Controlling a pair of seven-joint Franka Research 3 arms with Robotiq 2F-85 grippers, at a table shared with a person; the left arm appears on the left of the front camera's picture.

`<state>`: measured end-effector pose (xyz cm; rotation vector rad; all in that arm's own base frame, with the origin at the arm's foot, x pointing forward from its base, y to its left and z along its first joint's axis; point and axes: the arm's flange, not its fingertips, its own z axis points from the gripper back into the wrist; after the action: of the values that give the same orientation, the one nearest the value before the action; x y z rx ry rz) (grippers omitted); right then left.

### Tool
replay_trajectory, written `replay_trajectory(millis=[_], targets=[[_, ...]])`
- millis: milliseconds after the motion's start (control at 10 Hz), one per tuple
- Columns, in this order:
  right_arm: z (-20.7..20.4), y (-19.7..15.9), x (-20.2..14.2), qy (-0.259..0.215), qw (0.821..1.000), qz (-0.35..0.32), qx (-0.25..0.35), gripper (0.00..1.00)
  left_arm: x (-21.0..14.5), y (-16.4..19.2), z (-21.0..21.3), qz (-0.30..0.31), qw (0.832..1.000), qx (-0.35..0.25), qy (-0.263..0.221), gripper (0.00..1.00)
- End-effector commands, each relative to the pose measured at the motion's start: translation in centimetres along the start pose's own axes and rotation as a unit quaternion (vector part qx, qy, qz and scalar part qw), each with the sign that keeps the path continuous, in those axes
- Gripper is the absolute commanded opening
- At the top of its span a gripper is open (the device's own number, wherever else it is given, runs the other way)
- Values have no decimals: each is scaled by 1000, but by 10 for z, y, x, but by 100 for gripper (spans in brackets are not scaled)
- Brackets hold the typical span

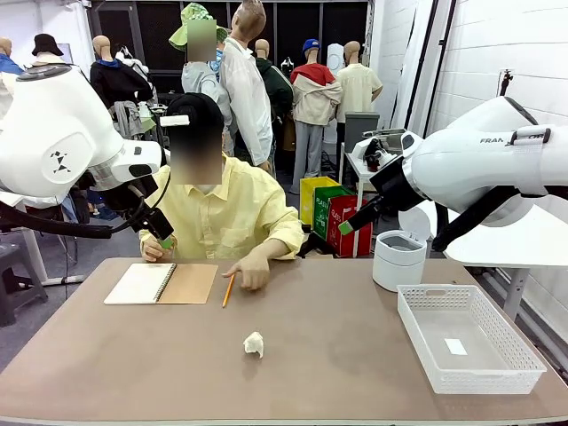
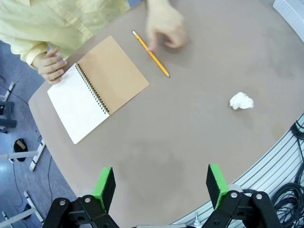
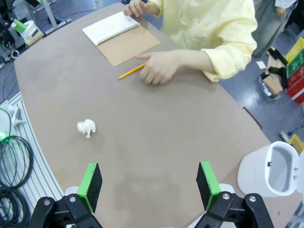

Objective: Sort the paper based on its condition.
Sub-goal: If a person hands you a paper, place it in the Organizing basket , and if it's crumpled, put it in the Trash can.

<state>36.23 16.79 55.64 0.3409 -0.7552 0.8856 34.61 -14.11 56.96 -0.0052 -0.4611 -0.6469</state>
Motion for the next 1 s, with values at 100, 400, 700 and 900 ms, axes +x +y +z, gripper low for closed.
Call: replay_trajectory(millis=[100,400,700,900], targets=[[1,0,1,4,1000,1,1,100,0,1,0,0,1000,1,0,100],[-13,12,10,15,1000,16,14,100,0,1,0,0,1000,1,0,100],[-41,35,30,45,997,53,37,100,0,1,0,0,1000,1,0,100],[-67,51,42,75,993,83,46,100,0,1,0,0,1000,1,0,100]])
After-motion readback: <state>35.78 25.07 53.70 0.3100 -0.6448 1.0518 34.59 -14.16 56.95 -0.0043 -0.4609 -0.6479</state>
